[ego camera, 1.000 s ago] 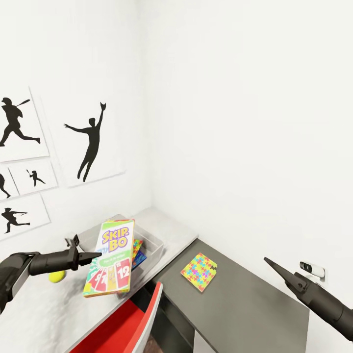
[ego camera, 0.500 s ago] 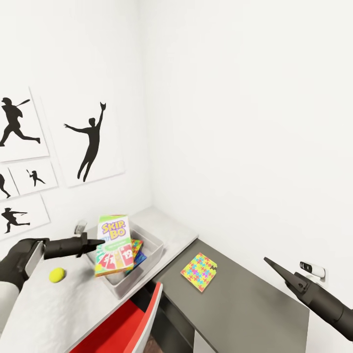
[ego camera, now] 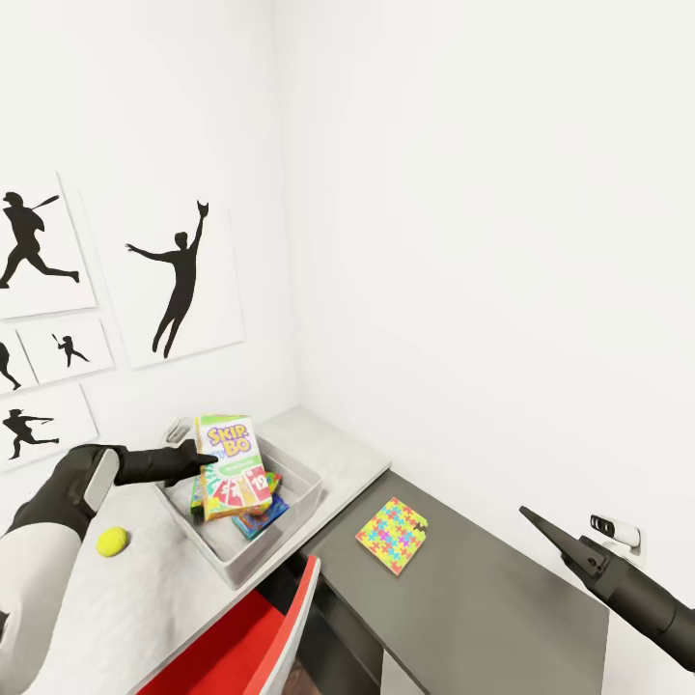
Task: Put all the toys in the child's room - the three board games (two on the bed and one on the table), the two jigsaw puzzles on the table, and the tennis ball on the table - inside the toy box on the table in the child's room.
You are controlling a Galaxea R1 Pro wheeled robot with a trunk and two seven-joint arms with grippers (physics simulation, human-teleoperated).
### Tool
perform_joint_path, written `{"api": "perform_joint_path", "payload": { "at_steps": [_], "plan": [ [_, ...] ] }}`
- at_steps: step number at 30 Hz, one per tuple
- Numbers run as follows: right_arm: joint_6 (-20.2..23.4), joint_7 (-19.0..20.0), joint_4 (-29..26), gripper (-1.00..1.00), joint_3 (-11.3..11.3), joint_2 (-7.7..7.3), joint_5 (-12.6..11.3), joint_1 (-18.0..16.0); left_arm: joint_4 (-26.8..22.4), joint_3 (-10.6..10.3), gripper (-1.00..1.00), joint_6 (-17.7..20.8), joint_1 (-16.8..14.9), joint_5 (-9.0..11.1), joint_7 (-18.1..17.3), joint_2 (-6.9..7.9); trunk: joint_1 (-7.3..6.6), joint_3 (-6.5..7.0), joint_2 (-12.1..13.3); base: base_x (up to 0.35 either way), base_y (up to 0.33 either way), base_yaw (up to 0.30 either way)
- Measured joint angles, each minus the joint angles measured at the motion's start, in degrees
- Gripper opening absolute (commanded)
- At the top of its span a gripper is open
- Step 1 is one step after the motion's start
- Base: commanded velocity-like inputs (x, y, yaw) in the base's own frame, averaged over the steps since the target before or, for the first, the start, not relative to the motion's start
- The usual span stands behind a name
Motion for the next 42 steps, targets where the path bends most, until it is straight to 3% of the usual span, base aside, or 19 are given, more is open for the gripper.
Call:
{"api": "perform_joint_path", "payload": {
  "at_steps": [6, 13, 21, 28, 32, 42],
  "plan": [
    [0.0, -0.1, 0.0, 1.00, 0.0, 0.00, 0.1, 0.0, 0.0, 3.3, -1.00, -0.6, -1.0, -0.1, 10.4, -3.02, 0.00, 0.00, 0.0, 0.000, 0.000, 0.000],
    [-0.1, -0.2, 0.0, 1.00, 0.0, -0.01, 0.1, 0.0, 0.0, 6.3, -1.00, -1.3, -1.3, -0.1, 18.4, -5.14, 0.00, 0.00, 0.0, 0.000, 0.000, 0.000],
    [-0.1, -0.2, 0.0, 1.00, -0.1, -0.08, 0.1, 0.0, 0.1, 8.7, -1.00, -3.3, -1.4, 0.2, 25.0, -7.43, 0.00, -0.08, 0.0, 0.000, 0.000, 0.000],
    [0.0, -0.2, 0.0, 1.00, -0.1, -0.08, 0.1, 0.0, 2.2, 9.0, -1.00, -6.6, -1.7, 1.0, 29.3, -8.22, 0.00, -0.60, 0.0, 0.000, 0.000, 0.000],
    [0.0, -0.3, 0.0, 1.00, -0.1, -0.08, 0.1, 0.0, 3.2, 9.0, -1.00, -7.0, -2.4, 2.7, 30.0, -8.23, 0.00, -0.97, 0.0, 0.000, 0.000, 0.000],
    [0.0, -0.3, 0.0, 1.00, -0.1, -0.07, 0.1, 0.0, 3.4, 9.0, -1.00, -8.0, -3.2, 3.3, 30.2, -8.06, 0.00, -1.91, 0.0, 0.000, 0.000, 0.000]
  ]
}}
